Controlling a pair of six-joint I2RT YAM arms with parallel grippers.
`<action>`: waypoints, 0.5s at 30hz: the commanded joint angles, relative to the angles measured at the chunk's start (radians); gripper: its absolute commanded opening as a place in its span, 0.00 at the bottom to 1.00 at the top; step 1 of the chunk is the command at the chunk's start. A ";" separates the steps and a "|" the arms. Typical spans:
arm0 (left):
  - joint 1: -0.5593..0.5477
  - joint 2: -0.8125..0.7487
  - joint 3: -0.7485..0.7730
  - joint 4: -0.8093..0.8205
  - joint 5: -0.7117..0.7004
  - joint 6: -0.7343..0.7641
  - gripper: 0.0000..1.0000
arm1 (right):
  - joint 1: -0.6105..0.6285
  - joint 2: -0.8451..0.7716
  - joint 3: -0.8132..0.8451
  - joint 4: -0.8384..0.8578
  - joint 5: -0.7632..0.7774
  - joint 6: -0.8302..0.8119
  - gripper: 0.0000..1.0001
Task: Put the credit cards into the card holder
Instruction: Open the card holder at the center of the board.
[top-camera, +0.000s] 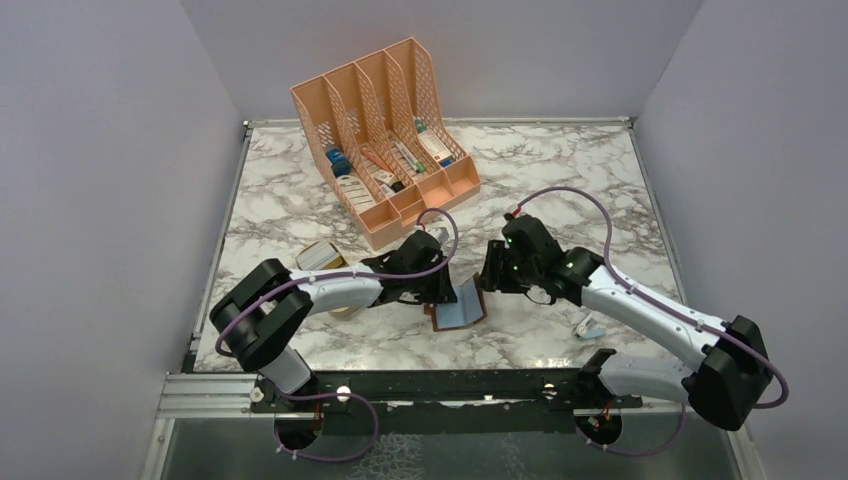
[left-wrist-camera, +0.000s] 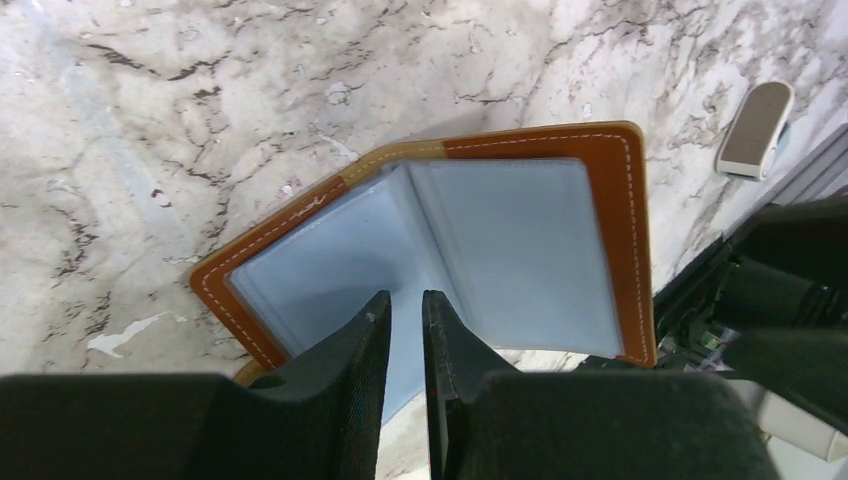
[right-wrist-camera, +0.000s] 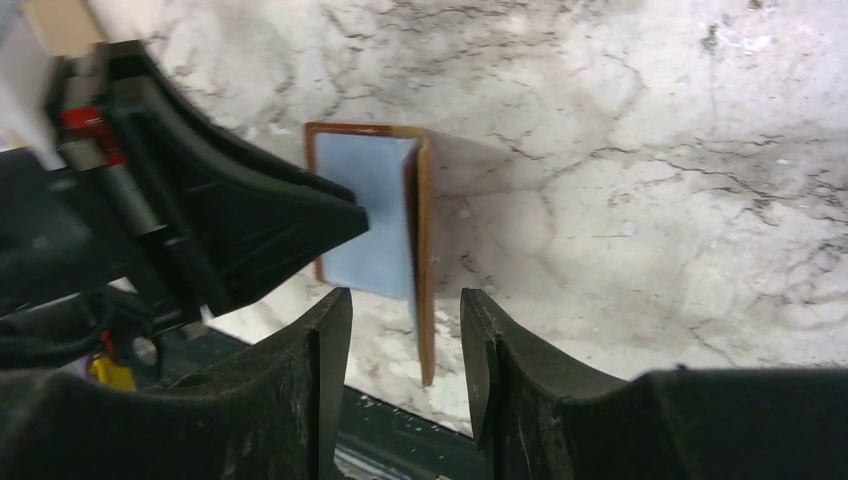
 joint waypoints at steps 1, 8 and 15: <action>0.002 -0.017 -0.009 0.084 0.067 -0.027 0.21 | 0.028 -0.061 0.031 0.045 -0.138 0.000 0.44; 0.008 0.009 -0.004 0.111 0.088 -0.038 0.22 | 0.153 -0.002 0.003 0.175 -0.160 0.063 0.44; 0.043 -0.030 -0.036 0.053 0.025 -0.050 0.22 | 0.159 0.092 -0.073 0.247 -0.059 0.068 0.44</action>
